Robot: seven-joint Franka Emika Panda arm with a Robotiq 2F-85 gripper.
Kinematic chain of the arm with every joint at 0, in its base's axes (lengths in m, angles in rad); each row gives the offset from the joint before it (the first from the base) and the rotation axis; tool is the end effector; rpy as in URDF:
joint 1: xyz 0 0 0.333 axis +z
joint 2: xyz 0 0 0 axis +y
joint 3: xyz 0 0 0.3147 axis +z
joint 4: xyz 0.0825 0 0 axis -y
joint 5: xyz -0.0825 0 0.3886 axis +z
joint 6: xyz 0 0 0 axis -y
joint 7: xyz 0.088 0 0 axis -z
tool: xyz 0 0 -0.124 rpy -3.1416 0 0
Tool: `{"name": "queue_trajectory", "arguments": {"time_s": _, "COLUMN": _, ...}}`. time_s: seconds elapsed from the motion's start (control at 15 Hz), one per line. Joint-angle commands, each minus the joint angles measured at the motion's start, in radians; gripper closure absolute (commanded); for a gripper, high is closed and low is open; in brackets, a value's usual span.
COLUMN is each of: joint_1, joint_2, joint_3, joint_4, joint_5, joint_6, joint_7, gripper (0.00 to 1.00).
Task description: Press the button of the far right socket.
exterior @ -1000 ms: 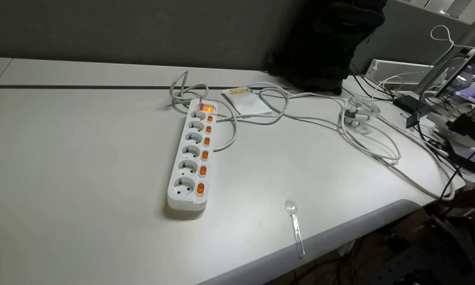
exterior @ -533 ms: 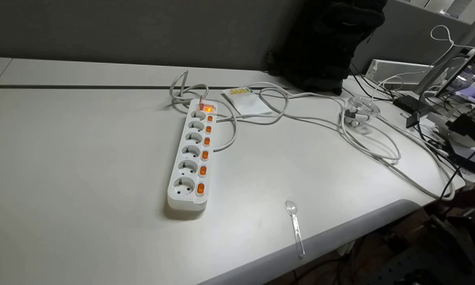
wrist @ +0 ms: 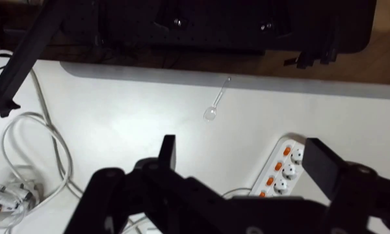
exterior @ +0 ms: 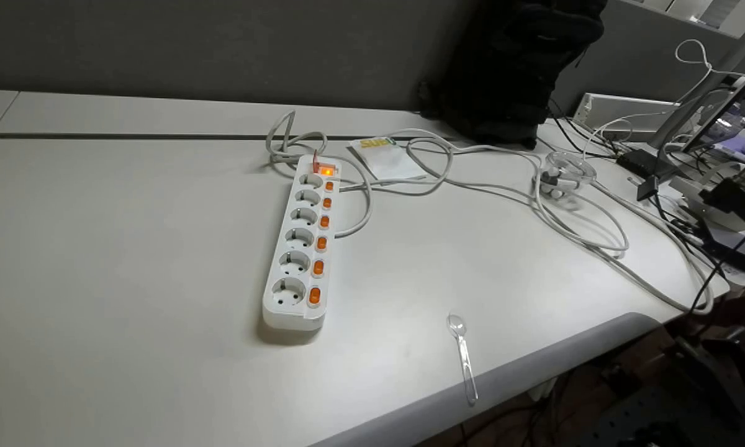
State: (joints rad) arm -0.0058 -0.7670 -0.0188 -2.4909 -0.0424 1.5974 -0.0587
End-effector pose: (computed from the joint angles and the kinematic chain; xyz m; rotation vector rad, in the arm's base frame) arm 0.3091 -0.0134 0.5050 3.1102 0.0684 -0.1987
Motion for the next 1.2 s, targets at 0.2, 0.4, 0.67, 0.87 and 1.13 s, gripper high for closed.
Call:
{"name": "queue_trajectory", "arguments": {"time_s": 0.2, "joint_1": -0.051, "joint_2": 0.136, "joint_3": 0.040, "joint_4": 0.006, "joint_5": -0.089, "joint_6": 0.356, "joint_7": 0.099, "gripper": 0.25}}
{"name": "queue_trajectory", "arguments": {"time_s": 0.4, "joint_1": -0.069, "joint_2": 0.278, "joint_3": 0.053, "joint_4": 0.043, "joint_5": -0.121, "joint_6": 0.509, "joint_7": 0.139, "gripper": 0.49}}
{"name": "queue_trajectory", "arguments": {"time_s": 0.67, "joint_1": -0.081, "joint_2": 0.503, "joint_3": 0.086, "joint_4": 0.112, "joint_5": -0.168, "joint_6": 0.664, "joint_7": 0.215, "gripper": 0.75}}
{"name": "queue_trajectory", "arguments": {"time_s": 0.87, "joint_1": -0.065, "joint_2": 0.683, "joint_3": 0.103, "joint_4": 0.200, "joint_5": -0.209, "joint_6": 0.667, "joint_7": 0.268, "gripper": 0.97}}
{"name": "queue_trajectory", "arguments": {"time_s": 1.13, "joint_1": -0.002, "joint_2": 0.873, "joint_3": 0.103, "joint_4": 0.324, "joint_5": -0.192, "joint_6": 0.598, "joint_7": 0.270, "gripper": 1.00}}
